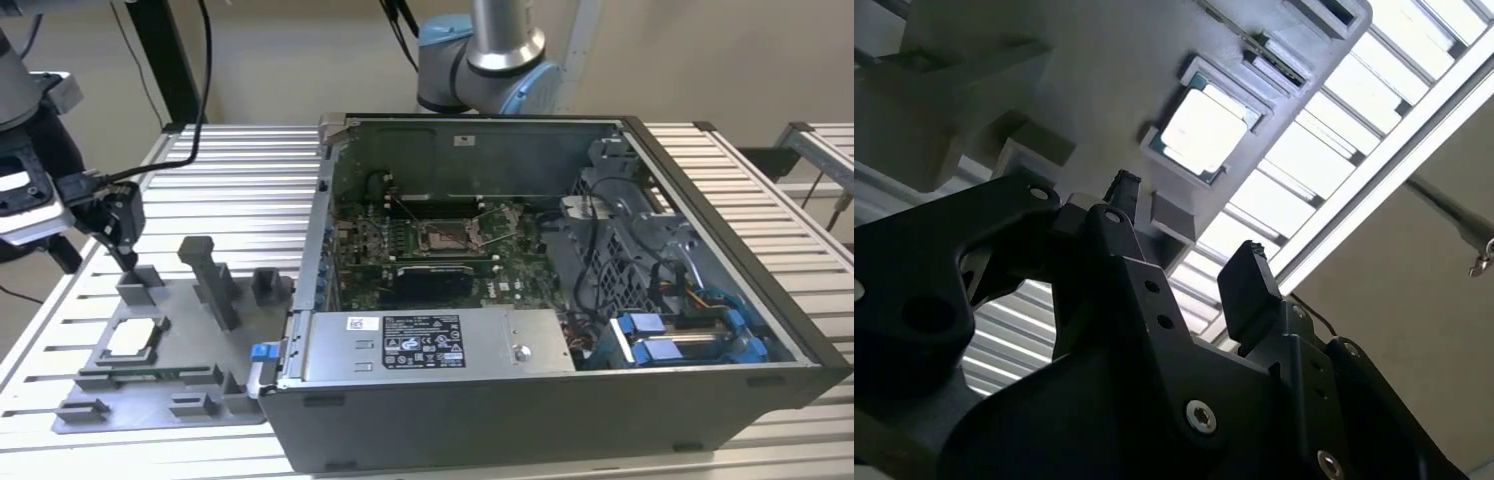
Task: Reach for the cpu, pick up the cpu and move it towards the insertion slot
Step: 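Pick up the cpu and move it towards the insertion slot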
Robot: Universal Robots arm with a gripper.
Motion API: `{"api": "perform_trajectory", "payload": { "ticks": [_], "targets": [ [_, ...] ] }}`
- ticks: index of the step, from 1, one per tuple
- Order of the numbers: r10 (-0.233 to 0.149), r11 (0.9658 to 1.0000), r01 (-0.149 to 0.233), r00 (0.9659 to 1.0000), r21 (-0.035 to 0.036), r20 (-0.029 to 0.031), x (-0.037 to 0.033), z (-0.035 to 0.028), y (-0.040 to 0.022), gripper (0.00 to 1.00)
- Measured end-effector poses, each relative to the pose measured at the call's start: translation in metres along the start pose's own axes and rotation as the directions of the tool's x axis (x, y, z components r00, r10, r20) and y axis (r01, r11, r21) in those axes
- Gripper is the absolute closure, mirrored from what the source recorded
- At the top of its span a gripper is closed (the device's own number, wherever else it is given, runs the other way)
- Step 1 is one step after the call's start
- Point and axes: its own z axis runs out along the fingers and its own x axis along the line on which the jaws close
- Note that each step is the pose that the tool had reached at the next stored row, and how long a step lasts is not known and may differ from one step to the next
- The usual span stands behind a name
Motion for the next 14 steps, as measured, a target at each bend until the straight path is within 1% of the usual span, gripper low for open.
{"api": "perform_trajectory", "payload": {
  "ticks": [14],
  "targets": [
    [0.000, 1.0000, 0.000, 1.0000, 0.0000, 0.0000, 0.0027, 0.0092, -0.0003, 0.00]
  ]
}}
